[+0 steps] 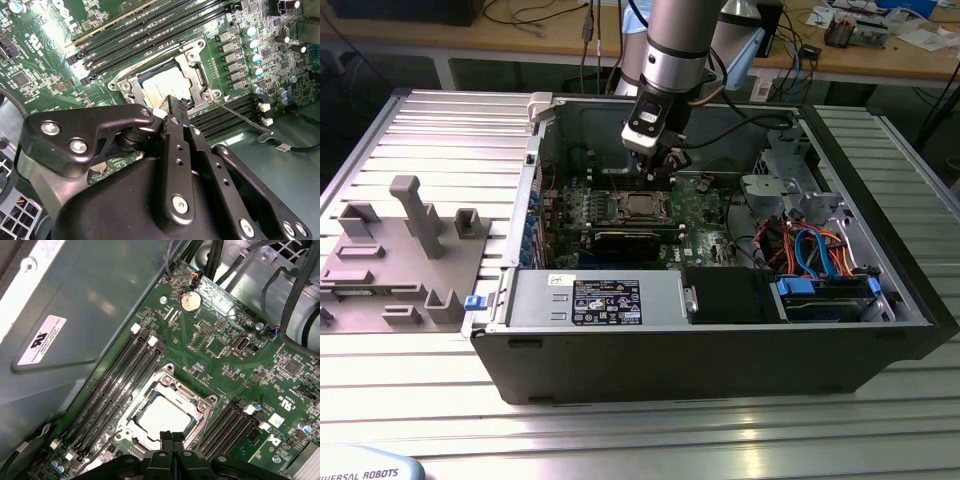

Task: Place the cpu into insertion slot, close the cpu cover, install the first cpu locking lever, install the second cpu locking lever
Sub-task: 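Install the first cpu locking lever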

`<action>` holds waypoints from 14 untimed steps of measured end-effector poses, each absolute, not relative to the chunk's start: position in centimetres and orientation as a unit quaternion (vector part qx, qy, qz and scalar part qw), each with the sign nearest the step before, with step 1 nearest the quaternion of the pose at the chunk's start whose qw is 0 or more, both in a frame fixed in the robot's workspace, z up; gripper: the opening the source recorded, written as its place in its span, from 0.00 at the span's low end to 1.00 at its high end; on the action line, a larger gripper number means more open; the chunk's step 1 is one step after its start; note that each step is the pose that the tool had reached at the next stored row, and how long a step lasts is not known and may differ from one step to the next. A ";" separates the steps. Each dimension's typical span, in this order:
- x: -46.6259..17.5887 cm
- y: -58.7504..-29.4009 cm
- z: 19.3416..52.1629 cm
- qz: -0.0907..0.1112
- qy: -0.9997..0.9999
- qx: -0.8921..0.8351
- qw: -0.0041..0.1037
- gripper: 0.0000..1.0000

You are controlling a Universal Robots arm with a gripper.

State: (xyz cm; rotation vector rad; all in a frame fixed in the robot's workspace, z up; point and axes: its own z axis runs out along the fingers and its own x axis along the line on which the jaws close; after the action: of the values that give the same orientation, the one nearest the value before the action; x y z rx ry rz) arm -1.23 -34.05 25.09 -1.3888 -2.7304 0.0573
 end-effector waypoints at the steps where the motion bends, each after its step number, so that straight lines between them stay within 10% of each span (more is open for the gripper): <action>1: -1.2 -34.0 25.1 0.019 -0.891 -0.452 0.039 0.11; 14: -1.2 -34.0 25.1 0.020 -0.901 -0.433 0.038 0.11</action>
State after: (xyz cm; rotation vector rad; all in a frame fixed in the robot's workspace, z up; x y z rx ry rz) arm -1.23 -34.05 25.09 -1.3265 -2.7621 0.0600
